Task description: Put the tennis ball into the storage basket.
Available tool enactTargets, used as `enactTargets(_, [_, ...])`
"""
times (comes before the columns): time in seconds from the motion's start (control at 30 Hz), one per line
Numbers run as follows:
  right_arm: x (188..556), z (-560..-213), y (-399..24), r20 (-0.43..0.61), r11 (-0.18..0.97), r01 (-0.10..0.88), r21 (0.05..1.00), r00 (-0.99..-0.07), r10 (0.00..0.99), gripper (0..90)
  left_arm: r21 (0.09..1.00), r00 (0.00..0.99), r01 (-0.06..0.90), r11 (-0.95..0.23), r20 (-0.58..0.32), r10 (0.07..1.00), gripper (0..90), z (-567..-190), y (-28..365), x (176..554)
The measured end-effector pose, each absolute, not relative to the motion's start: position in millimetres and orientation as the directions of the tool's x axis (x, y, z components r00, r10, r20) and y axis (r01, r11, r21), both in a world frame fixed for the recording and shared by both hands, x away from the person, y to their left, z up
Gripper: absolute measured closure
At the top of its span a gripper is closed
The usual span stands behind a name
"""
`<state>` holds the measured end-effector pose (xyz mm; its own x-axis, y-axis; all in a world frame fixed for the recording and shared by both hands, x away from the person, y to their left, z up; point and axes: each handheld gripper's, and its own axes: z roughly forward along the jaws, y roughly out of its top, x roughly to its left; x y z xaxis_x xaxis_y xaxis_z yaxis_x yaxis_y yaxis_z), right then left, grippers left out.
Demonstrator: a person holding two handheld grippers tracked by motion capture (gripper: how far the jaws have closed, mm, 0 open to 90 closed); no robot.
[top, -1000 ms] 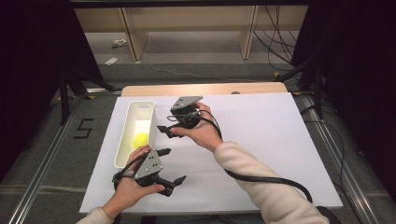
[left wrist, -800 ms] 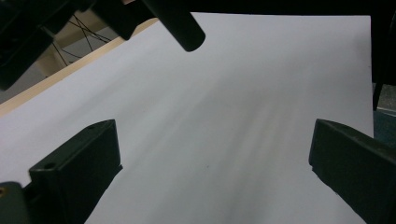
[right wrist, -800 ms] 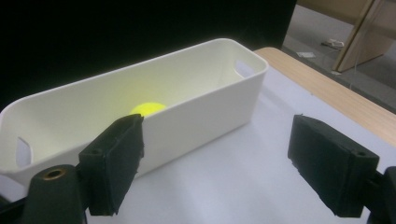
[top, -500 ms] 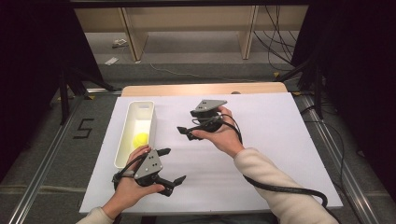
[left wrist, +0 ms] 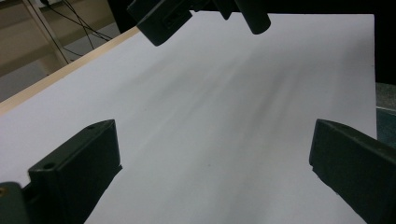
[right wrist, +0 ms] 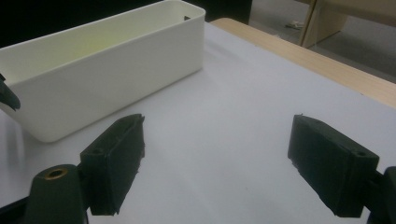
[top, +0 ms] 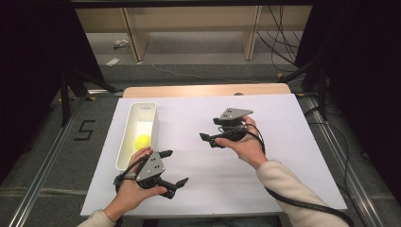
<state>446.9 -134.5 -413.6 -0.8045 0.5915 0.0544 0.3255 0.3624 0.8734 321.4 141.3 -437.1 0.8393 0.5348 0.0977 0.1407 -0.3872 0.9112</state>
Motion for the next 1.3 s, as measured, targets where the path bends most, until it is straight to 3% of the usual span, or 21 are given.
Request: enactTargets(1.3, [386.2,-435.1,-242.3,0.073,0.301,0.390,0.870,-0.706,0.705,19.5,0.916,0.833,0.135,-0.378,0.101,0.543,1.4,-434.2,142.5,321.3])
